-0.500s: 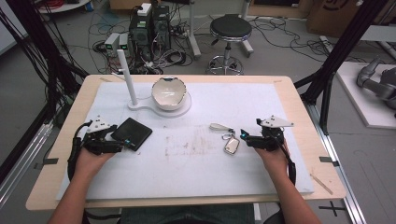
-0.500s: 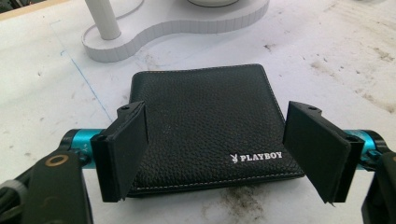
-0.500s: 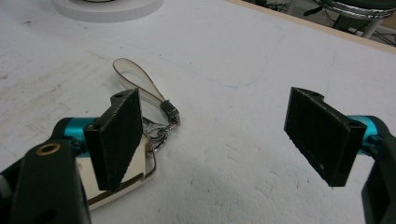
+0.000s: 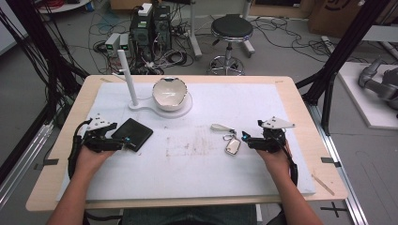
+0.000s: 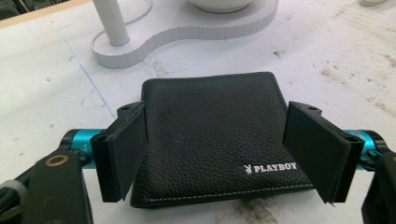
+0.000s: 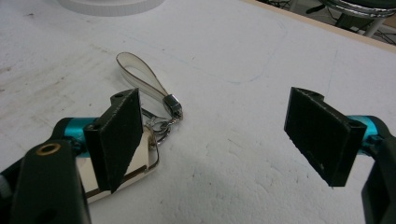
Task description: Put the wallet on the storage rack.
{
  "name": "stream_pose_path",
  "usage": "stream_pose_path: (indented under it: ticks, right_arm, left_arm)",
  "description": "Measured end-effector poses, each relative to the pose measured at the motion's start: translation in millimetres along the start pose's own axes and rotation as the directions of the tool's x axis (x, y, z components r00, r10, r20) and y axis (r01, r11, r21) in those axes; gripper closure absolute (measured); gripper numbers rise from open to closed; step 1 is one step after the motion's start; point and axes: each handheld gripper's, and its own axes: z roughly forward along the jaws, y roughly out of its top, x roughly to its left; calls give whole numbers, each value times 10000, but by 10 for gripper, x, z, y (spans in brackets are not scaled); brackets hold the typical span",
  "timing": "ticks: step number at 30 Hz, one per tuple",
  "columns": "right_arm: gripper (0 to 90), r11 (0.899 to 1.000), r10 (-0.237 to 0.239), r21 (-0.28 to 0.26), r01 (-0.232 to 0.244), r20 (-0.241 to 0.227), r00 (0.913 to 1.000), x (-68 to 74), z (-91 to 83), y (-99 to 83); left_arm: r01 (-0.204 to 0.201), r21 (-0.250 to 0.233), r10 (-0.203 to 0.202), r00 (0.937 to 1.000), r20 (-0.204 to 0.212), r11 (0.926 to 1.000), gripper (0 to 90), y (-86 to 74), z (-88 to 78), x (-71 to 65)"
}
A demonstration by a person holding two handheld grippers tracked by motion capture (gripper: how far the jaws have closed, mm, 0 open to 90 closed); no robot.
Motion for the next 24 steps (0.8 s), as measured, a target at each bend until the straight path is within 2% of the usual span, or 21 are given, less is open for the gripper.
stream_pose_path:
  ticks: [2, 5, 8, 11, 13, 24]
  right_arm:
    - [199, 9999, -99, 30, 99, 36, 9999, 7, -19, -8]
    - [199, 9998, -17, -181, 18, 48, 10000, 18, -49, -50]
    - [199, 9997, 40, -221, -36, 155, 9999, -5, -136, -108]
    - [199, 9996, 78, -285, -71, 251, 9997, -28, -181, -138]
    - [199, 9993, 265, -263, -256, 330, 9991, -59, -225, -179]
    - [199, 9996, 238, -189, -228, 513, 9984, -96, -337, -269]
  left_arm:
    - [98, 24, -98, 10000, 9, 9999, 223, 0, 18, 38]
    - [607, 46, -608, 9978, 266, 9981, 223, -4, 71, 118]
    - [774, 134, -777, 9966, 267, 9969, 223, 17, 129, 171]
    - [806, 230, -812, 9963, 267, 9965, 223, 33, 183, 198]
    - [833, 222, -838, 9962, 220, 9963, 223, 33, 204, 212]
    - [1144, 609, -1154, 9932, 129, 9916, 223, 39, 344, 338]
